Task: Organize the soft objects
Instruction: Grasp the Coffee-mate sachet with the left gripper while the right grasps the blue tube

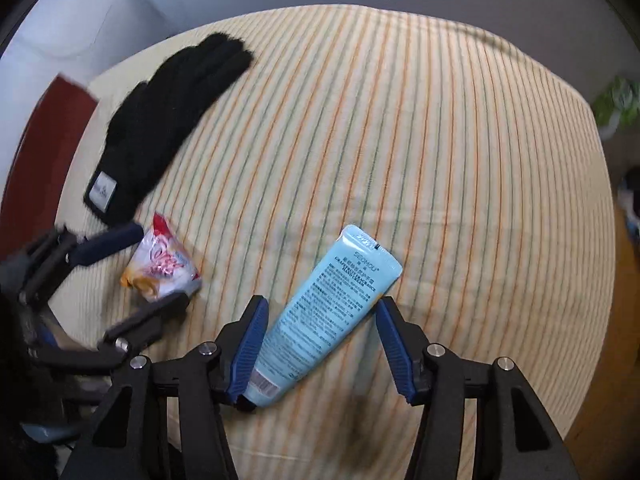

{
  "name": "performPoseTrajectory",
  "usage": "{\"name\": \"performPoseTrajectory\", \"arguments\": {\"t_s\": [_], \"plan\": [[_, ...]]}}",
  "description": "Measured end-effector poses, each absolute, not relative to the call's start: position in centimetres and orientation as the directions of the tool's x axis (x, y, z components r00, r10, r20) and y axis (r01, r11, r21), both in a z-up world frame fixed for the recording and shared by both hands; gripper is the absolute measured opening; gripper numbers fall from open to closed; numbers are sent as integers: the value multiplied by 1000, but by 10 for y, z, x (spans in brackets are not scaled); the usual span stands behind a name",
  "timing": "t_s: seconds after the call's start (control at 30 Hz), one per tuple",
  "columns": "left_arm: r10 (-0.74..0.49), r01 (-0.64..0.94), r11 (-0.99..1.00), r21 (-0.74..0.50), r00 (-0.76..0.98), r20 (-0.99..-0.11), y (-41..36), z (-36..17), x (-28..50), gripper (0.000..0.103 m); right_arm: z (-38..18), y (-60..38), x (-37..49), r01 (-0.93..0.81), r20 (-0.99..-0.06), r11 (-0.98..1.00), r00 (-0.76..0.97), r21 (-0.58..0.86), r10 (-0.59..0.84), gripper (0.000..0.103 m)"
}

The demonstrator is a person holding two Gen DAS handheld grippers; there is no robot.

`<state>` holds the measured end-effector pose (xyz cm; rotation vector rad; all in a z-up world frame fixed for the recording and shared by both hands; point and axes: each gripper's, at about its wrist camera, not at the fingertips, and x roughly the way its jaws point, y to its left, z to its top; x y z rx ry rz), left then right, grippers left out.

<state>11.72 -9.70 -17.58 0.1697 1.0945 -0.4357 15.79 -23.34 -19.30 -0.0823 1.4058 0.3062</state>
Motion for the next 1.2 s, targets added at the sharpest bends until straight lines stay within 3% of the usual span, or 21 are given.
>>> {"name": "performPoseTrajectory", "arguments": {"t_s": [0.07, 0.33, 0.47, 0.53, 0.8, 0.83, 0.87, 0.93, 1.2], "plan": [[-248, 433, 899, -64, 382, -890, -102, -178, 118, 60, -192, -234, 155, -282, -980, 954, 139, 102, 146, 45], [-211, 426, 904, -22, 400, -892, -109, -180, 117, 66, -195, -239, 138, -319, -983, 945, 145, 65, 117, 44], [-225, 433, 901, -30, 407, -885, -105, -179, 115, 61, -194, -244, 125, -340, -981, 938, 155, 59, 118, 43], [-231, 432, 901, -35, 410, -882, -101, -179, 113, 56, -194, -243, 121, -344, -980, 937, 156, 62, 122, 35], [-224, 416, 909, -21, 445, -867, -96, -175, 105, 48, -192, -261, 121, -312, -973, 945, 166, 101, 159, 30], [-226, 416, 909, -21, 449, -864, -96, -173, 104, 44, -191, -264, 120, -306, -972, 946, 171, 105, 164, 29], [-231, 417, 909, -25, 453, -861, -95, -171, 103, 31, -190, -268, 119, -301, -970, 948, 177, 107, 166, 28], [-234, 416, 909, -25, 461, -856, -95, -167, 102, 25, -186, -274, 118, -286, -965, 951, 194, 117, 177, 28], [-255, 408, 912, -52, 463, -849, -91, -170, 102, 26, -185, -288, 117, -256, -962, 958, 203, 129, 184, 28]]}}
